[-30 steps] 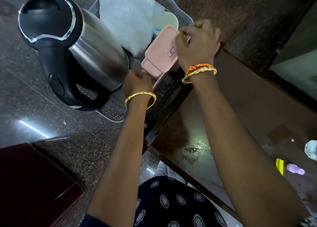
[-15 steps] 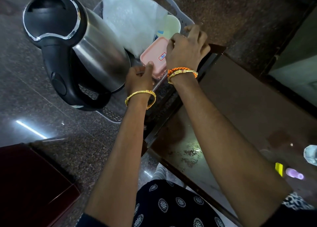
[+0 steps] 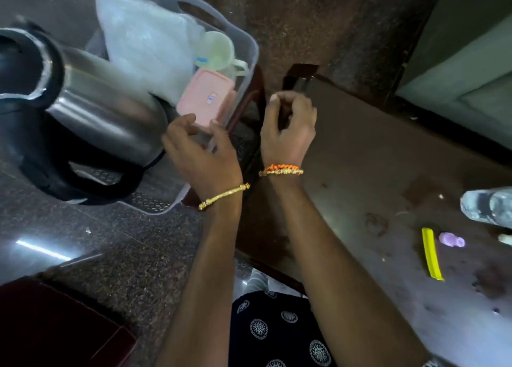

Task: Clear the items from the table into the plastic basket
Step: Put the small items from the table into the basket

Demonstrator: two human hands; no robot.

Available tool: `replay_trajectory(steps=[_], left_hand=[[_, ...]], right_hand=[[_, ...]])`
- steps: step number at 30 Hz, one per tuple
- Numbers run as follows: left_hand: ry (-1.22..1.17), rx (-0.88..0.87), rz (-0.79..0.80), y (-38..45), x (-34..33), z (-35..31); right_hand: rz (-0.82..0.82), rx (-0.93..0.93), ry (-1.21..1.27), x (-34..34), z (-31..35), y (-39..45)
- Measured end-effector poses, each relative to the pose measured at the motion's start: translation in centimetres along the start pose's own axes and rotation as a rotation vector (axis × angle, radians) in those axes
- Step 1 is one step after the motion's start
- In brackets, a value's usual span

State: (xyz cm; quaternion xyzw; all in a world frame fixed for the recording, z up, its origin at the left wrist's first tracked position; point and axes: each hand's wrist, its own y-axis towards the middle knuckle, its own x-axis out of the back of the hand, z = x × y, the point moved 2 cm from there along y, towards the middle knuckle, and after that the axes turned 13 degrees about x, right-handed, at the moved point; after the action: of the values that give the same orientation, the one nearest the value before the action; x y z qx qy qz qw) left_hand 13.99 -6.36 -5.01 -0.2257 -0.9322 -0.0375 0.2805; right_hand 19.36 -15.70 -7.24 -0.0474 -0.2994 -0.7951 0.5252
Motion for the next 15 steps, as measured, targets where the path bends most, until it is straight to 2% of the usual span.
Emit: replay_trajectory(steps=[2, 4, 7, 10, 15], left_hand=[[-0.092, -0.104, 0.064, -2.9, -0.9, -0.2], [-0.093, -0.118, 0.261, -6.1, -2.6, 0.2], [0.099, -0.162, 0.595, -12.1, -5.7, 1.9], [0.295, -0.224, 0.853, -17.9, -8.5, 4.0], [0.500, -0.293, 1.110, -26.6, -11.7, 5.8]], right_hand=[[-0.059, -0.069, -0.025, 2.7, -2.0, -1.5], [-0.088, -0.121, -0.094, 5.4, -4.3, -3.0], [-0.118, -0.233, -0.198, 10.4, -8.2, -4.9], [-0.158, -0.344, -0.282, 15.5, -11.7, -6.6], [-0.296, -0.511, -0.359, 24.3, -16.8, -8.3]])
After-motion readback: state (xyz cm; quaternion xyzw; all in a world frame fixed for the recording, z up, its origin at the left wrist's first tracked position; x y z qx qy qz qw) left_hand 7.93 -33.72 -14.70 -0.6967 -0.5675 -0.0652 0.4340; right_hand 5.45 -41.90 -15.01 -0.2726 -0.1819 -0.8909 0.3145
